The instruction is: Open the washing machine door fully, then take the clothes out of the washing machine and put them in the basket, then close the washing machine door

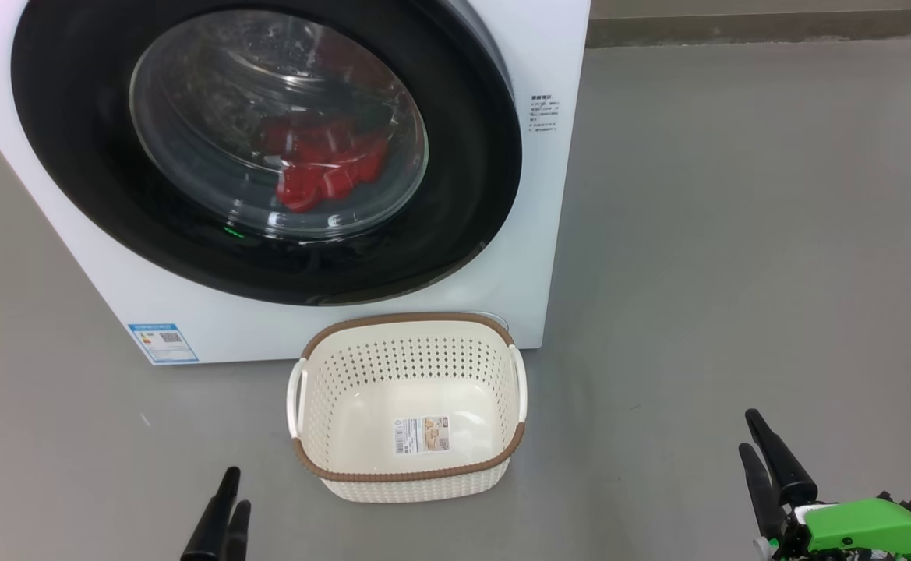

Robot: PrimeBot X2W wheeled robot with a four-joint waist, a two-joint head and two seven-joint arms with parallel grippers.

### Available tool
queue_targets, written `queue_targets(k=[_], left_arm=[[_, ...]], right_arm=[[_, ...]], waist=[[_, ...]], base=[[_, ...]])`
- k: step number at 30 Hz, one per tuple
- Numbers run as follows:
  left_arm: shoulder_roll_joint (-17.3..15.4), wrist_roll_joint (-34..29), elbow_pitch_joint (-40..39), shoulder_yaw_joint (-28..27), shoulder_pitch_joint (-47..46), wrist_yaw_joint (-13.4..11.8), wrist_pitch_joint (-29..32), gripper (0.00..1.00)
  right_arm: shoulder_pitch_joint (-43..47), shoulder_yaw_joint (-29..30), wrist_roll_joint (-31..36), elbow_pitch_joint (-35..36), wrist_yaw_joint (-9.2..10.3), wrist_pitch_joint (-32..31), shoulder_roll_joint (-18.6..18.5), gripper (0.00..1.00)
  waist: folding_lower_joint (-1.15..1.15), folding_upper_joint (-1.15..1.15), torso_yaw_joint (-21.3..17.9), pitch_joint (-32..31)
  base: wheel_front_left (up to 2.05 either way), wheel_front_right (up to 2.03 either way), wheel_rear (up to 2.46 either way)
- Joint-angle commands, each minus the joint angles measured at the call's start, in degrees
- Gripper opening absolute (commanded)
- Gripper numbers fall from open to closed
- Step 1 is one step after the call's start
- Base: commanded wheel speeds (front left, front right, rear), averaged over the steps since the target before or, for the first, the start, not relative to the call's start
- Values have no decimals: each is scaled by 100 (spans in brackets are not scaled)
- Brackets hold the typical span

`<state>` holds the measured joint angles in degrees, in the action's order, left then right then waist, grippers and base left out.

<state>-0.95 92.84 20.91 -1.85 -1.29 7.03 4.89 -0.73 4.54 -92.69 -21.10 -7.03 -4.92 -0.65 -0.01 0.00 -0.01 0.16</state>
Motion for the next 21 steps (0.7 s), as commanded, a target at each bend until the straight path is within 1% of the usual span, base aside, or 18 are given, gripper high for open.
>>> queue_targets(k=[1,11,21], left_arm=[[-56,-10,-108,0,-287,7,-35,100],[-129,-318,-56,195,-491,11,-253,100],[-117,-1118,-24,196,-644,-39,-424,100]], right_arm=[[-296,-46,3,112,-5,54,-66,100],[-536,-318,276,2,-9,254,-114,100],[-750,-388,982,-92,-13,425,-113,100]], waist=[[0,0,0,2],[1,0,-2,7],[1,0,-1,11]], base=[[0,0,0],[0,0,0],[0,0,0]])
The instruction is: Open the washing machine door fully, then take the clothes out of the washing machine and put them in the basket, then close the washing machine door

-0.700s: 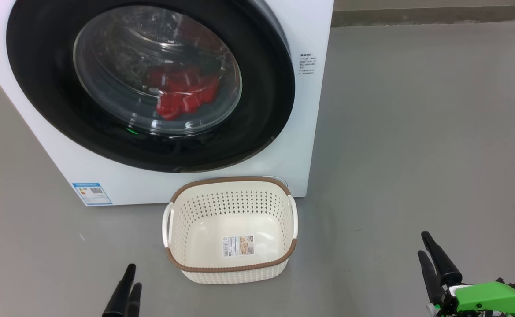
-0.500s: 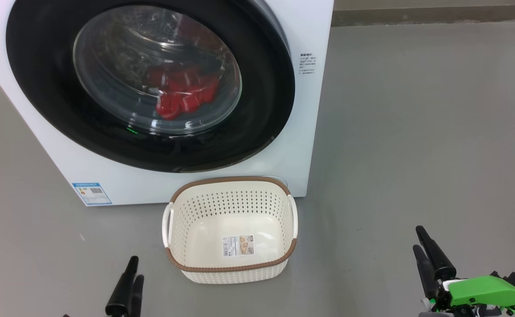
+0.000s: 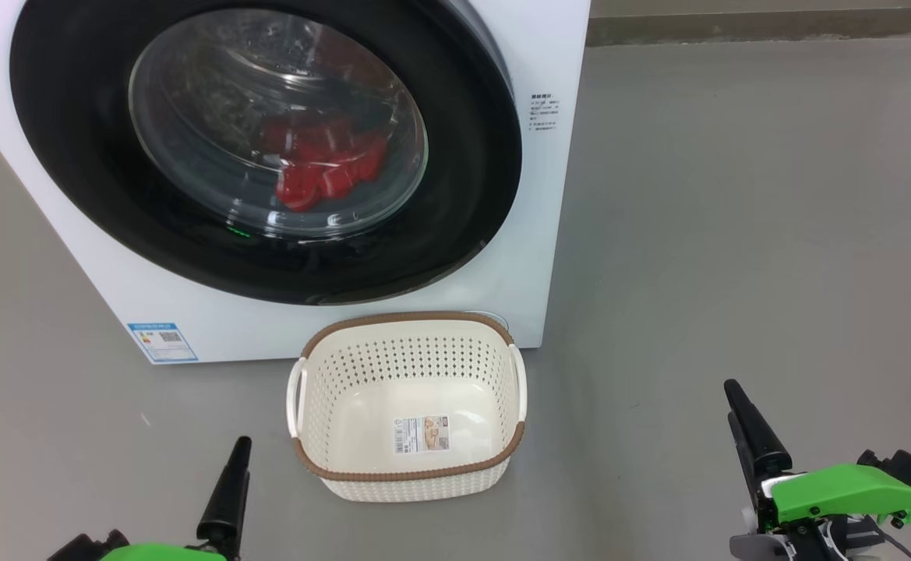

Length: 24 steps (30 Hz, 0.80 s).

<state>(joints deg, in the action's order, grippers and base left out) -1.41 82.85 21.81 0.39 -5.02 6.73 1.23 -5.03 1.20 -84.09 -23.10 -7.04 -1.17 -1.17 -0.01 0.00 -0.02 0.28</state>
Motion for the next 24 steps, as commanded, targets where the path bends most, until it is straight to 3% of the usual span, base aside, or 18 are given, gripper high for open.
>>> queue_targets(k=[1,24], left_arm=[[-68,-206,-119,-25,-285,-14,-74,100],[-62,-2097,-205,104,-579,-137,-444,100]], right_arm=[[-338,-60,200,103,-12,67,-58,100],[-712,-238,2248,116,-20,437,-73,100]], waist=[[1,0,1,-1],[1,0,2,-24]], base=[[0,0,0],[0,0,0]])
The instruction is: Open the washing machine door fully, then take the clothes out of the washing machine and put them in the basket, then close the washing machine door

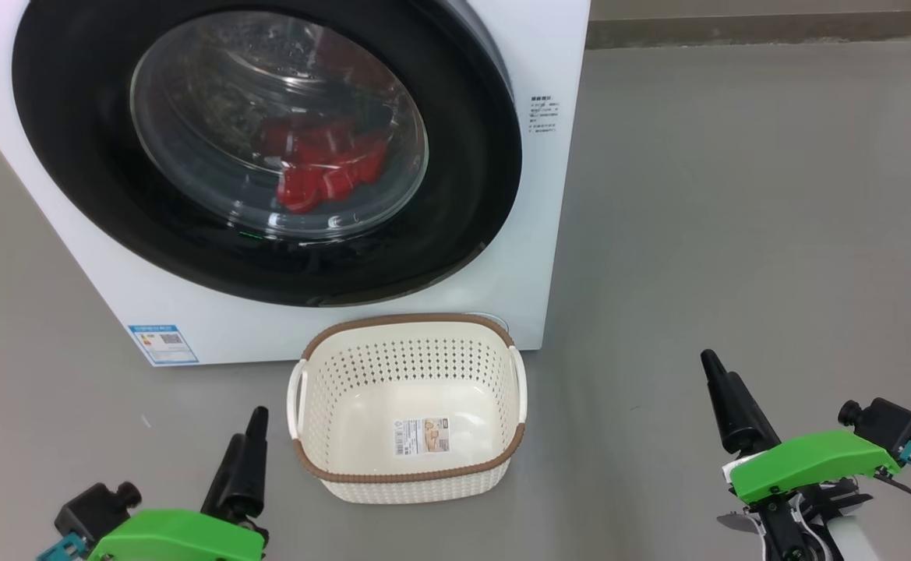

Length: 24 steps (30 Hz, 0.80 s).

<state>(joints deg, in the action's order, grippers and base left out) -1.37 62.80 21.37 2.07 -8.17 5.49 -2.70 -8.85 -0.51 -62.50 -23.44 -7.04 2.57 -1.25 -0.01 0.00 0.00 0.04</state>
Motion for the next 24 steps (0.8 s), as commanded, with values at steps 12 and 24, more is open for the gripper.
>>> queue_targets(k=[12,24], left_arm=[[-79,-1047,-199,96,-420,-122,-254,100],[-94,-1865,-196,221,-605,-191,-456,100]], right_arm=[[-530,-143,1255,111,-24,266,-82,100],[-719,-117,2439,107,-29,468,-99,100]], waist=[[0,0,5,-5],[0,0,18,34]], base=[[0,0,0],[0,0,0]])
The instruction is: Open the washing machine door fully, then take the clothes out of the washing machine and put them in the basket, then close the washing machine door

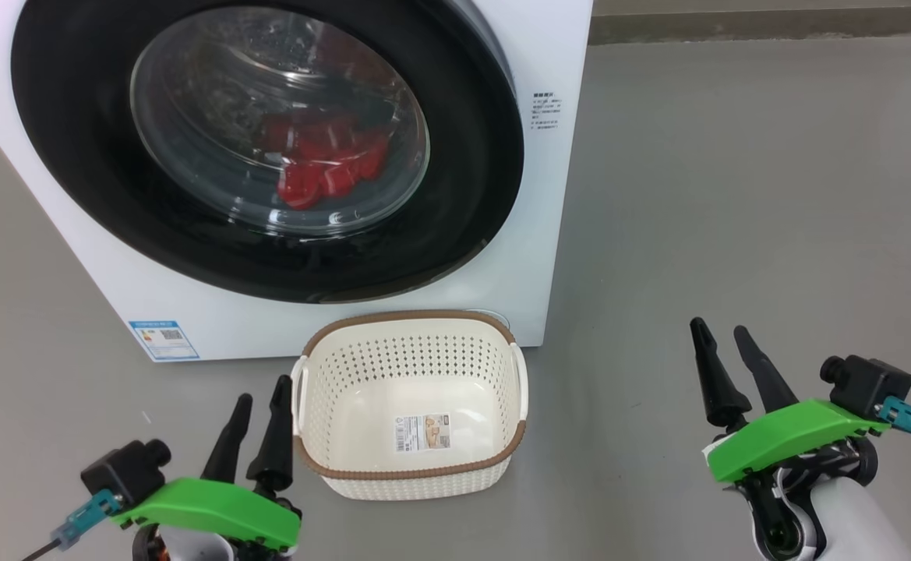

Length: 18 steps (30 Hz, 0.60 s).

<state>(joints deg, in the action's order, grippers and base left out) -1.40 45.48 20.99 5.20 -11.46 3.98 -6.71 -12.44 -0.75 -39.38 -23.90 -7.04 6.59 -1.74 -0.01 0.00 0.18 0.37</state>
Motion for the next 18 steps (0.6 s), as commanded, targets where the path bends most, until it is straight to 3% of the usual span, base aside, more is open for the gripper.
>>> queue_targets(k=[1,18], left_arm=[[-92,-204,-160,-84,-291,-45,-72,100],[-113,-1265,-145,86,-533,-162,-357,100]], right_arm=[[-374,-103,208,150,-29,83,-51,100],[-671,-187,1443,21,-35,369,-74,100]], waist=[[0,0,0,5],[0,0,13,9]], base=[[0,0,0],[0,0,0]])
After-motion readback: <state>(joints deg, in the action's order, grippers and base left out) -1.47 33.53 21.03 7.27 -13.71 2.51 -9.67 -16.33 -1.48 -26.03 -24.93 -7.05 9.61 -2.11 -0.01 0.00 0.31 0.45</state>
